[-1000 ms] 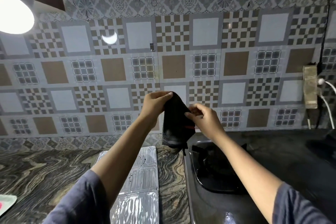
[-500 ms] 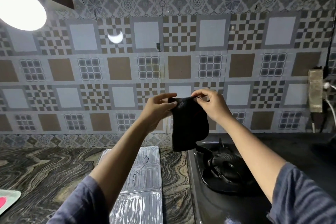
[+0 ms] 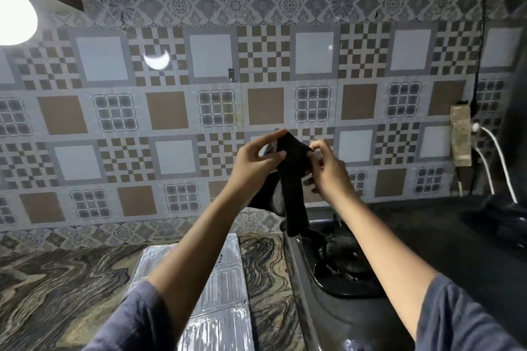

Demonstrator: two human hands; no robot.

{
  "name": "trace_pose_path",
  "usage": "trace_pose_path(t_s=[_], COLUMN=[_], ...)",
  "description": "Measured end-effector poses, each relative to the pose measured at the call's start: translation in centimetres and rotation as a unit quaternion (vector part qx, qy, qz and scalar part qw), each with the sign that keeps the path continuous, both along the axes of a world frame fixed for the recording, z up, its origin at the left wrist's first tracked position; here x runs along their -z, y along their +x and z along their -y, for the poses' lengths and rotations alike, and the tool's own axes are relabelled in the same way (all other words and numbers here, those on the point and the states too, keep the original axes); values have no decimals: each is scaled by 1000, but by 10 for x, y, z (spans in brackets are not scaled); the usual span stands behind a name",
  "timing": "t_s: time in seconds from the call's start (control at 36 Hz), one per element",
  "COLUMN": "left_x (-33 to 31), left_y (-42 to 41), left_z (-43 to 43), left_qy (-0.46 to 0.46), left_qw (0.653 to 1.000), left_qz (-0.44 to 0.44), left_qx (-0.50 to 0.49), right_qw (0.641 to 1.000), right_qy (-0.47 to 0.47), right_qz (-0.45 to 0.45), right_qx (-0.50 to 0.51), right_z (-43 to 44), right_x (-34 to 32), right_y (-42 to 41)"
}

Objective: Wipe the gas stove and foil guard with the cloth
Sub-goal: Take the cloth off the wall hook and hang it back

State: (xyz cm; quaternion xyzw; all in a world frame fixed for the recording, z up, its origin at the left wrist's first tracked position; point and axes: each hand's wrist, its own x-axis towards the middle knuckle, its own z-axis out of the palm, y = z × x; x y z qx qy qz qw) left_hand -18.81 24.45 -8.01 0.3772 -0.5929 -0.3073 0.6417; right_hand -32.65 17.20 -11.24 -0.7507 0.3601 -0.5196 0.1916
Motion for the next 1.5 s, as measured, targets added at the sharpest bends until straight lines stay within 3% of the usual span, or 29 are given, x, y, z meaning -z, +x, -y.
trace_pose_path(t_s=[0.22, 0.33, 0.44, 0.64, 0.72, 0.81, 1.08, 1.28, 1.5], left_x=[6, 7, 8, 19, 24, 26, 28, 29, 33], left_y=[0, 3, 3, -5, -9, -13, -28, -36, -32], left_z=[6, 13, 21, 49, 62, 74, 111, 133, 155], left_qy=[-21, -25, -32, -39, -35, -31, -45, -77, -42], left_qw=[999, 999, 999, 990, 987, 983, 935, 901, 913], left_qz=[-8, -17, -28, -39, -36, -2, 195, 282, 304], left_qx=[26, 19, -21, -127, -150, -178, -294, -321, -269], right_qw=[988, 918, 881, 928, 972, 990, 994, 985, 978], right_qy=[121, 267, 286, 221, 155, 94, -27, 23, 44], right_qz=[83, 261, 337, 230, 110, -3, -100, -141, -147], right_qx=[-44, -134, -166, -192, -140, -102, -19, -93, -140], right_z=[3, 9, 22, 53, 65, 77, 106, 126, 155], right_x=[0, -5, -11, -21, -25, -28, -21, -20, -24], right_y=[9, 11, 5, -20, -34, -46, -72, -88, -100])
